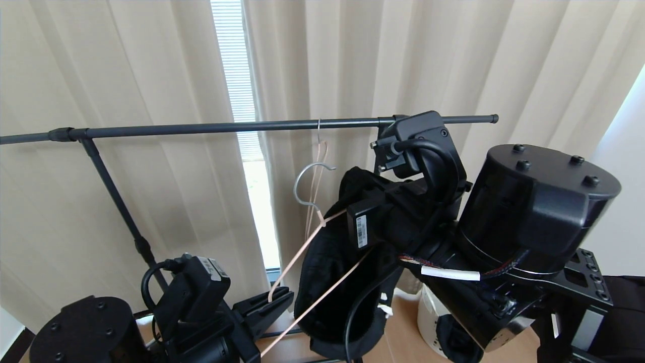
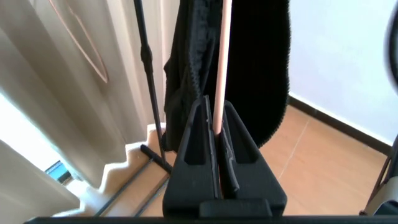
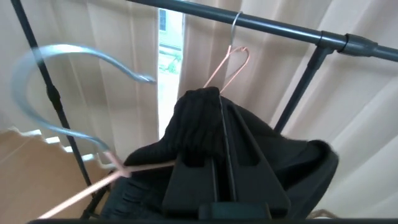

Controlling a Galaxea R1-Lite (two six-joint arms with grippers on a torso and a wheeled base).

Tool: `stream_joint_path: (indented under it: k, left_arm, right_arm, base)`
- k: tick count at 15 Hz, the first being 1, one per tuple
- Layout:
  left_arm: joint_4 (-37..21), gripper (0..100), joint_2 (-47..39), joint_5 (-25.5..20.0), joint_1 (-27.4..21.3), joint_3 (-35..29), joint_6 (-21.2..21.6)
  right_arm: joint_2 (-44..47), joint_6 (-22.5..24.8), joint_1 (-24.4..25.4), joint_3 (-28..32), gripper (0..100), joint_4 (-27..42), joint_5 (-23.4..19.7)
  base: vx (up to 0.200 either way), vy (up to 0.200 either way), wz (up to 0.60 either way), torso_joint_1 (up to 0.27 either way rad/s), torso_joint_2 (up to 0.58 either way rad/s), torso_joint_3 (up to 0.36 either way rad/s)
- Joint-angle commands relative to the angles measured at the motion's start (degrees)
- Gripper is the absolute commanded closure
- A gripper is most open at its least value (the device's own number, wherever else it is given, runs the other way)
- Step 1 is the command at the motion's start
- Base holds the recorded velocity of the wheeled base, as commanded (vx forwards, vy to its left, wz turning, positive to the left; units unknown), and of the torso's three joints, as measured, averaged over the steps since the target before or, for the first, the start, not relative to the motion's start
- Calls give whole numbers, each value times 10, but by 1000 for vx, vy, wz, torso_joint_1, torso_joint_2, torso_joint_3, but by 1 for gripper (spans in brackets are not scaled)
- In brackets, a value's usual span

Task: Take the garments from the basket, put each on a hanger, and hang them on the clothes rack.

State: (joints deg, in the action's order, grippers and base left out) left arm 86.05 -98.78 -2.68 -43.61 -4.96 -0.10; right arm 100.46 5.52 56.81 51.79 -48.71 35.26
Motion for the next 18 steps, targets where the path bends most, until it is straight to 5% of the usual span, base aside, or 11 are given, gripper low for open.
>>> stream_joint_path:
  k: [1,12,18]
  left_arm:
    - [1,100,3,0,-2,4,0]
    - [24,100,1,-1,-17,11,-3]
    - [26,100,-9,0,26,-7,-3]
  right_arm:
    - [3,0,-1,0,0,0,0]
    - [5,2,-30,4,0,5,6]
    - [10,2,-21,2,0,2,12]
  base:
    - [0,0,0,0,0,0]
    - [0,0,0,0,0,0]
    - [0,0,0,0,0,0]
